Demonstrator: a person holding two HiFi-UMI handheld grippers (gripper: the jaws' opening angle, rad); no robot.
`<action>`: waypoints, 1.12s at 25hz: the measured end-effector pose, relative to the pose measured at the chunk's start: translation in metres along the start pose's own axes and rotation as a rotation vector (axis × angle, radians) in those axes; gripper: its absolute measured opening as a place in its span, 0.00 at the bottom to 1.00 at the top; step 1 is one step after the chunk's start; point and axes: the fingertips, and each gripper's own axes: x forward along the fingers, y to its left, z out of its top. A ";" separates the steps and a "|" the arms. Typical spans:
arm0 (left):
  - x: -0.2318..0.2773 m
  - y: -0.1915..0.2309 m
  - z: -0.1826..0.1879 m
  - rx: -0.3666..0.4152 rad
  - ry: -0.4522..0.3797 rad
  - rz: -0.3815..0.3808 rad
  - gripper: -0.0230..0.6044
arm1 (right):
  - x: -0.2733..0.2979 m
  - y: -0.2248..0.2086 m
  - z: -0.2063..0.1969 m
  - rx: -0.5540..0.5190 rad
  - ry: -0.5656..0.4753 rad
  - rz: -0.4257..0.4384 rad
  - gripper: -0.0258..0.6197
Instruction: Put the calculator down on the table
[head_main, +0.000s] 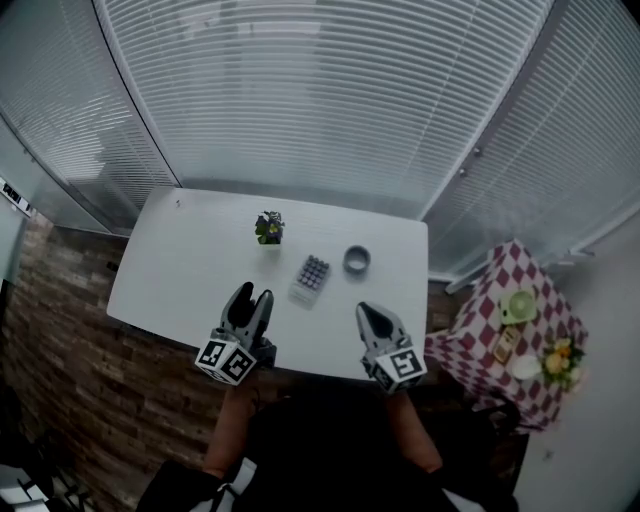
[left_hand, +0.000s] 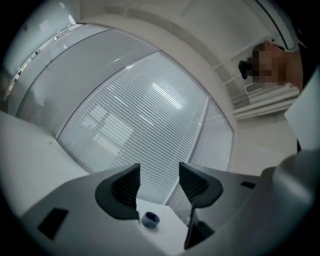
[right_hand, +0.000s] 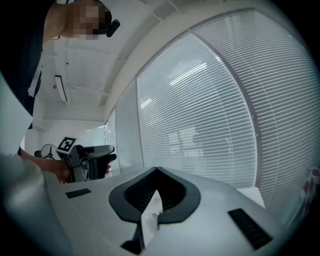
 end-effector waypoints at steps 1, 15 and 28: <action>-0.001 -0.002 0.000 0.070 0.013 0.001 0.39 | 0.000 0.001 0.000 0.001 -0.001 0.001 0.05; -0.003 -0.055 0.028 0.993 0.057 -0.025 0.39 | -0.003 0.003 0.016 -0.011 -0.023 -0.001 0.05; -0.003 -0.049 0.027 0.711 0.024 -0.002 0.39 | -0.004 -0.001 0.016 0.001 -0.027 -0.023 0.05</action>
